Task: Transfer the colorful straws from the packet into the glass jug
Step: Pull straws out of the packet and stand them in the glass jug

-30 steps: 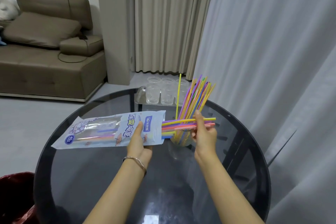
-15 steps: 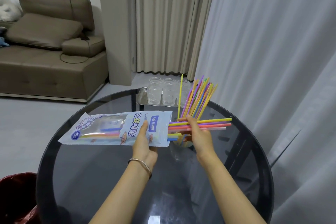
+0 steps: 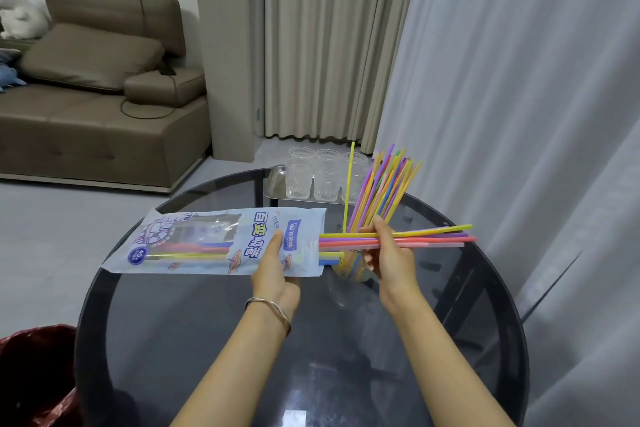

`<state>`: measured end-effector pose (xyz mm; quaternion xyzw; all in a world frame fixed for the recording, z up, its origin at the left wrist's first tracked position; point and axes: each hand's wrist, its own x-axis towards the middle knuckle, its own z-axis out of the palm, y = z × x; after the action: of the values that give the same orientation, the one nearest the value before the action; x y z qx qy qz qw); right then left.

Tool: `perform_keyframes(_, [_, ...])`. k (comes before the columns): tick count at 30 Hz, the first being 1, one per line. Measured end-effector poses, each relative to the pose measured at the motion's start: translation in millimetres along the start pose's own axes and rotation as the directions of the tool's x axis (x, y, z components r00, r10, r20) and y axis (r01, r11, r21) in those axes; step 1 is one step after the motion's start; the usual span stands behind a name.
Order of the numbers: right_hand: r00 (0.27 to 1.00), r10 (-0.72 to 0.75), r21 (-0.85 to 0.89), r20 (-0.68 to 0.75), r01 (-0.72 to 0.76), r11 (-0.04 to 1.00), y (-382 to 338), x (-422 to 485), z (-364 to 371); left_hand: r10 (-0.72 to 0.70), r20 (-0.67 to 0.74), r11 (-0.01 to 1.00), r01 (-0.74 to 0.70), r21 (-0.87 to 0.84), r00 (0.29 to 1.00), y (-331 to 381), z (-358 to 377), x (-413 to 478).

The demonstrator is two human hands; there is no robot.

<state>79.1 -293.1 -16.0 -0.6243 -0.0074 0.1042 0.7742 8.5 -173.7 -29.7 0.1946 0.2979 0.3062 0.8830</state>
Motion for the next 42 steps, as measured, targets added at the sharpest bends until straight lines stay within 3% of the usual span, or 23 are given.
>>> perform_keyframes(7, [0.991, -0.123, 0.006, -0.054, 0.123, 0.992, -21, 19, -14, 0.006, -0.047, 1.000, -0.005, 0.001, 0.999, 6, -2, 12])
perform_keyframes(13, [0.935, -0.310, -0.066, -0.171, 0.303, 0.951, -60, 59, -41, -0.009, -0.068, 1.000, 0.010, 0.014, 0.998, 5, 0, 19])
perform_keyframes(16, [0.907, -0.401, -0.221, -0.132, 0.367, 0.903, -70, 80, -42, 0.002, -0.059, 0.999, 0.000, 0.045, 0.998, 3, 3, 21])
perform_keyframes(20, [0.859, -0.510, -0.460, 0.038, 0.468, 0.755, -72, 101, -30, 0.010, -0.047, 0.999, -0.008, 0.045, 0.999, 5, 2, 25])
perform_keyframes(25, [0.898, -0.305, -0.615, 0.318, 0.440, 0.655, -51, 108, -8, 0.011, -0.048, 1.000, -0.009, 0.029, 0.999, 6, 2, 26])
perform_keyframes(30, [0.930, -0.145, -0.731, 0.337, 0.356, 0.583, -40, 111, 8, 0.001, -0.035, 0.999, 0.000, 0.034, 0.999, 5, 3, 27])
perform_keyframes(34, [0.942, -0.121, -0.770, 0.313, 0.326, 0.549, -39, 116, 13, -0.001, -0.032, 0.999, 0.002, 0.033, 0.999, 3, 3, 28])
perform_keyframes(37, [0.921, -0.282, -0.771, 0.269, 0.381, 0.510, -43, 117, 11, 0.002, -0.036, 1.000, -0.001, 0.027, 0.999, 4, 3, 29])
perform_keyframes(42, [0.796, -0.595, -0.811, 0.109, 0.417, 0.409, -57, 105, 5, -0.005, -0.026, 1.000, 0.006, 0.024, 1.000, 2, 0, 28])
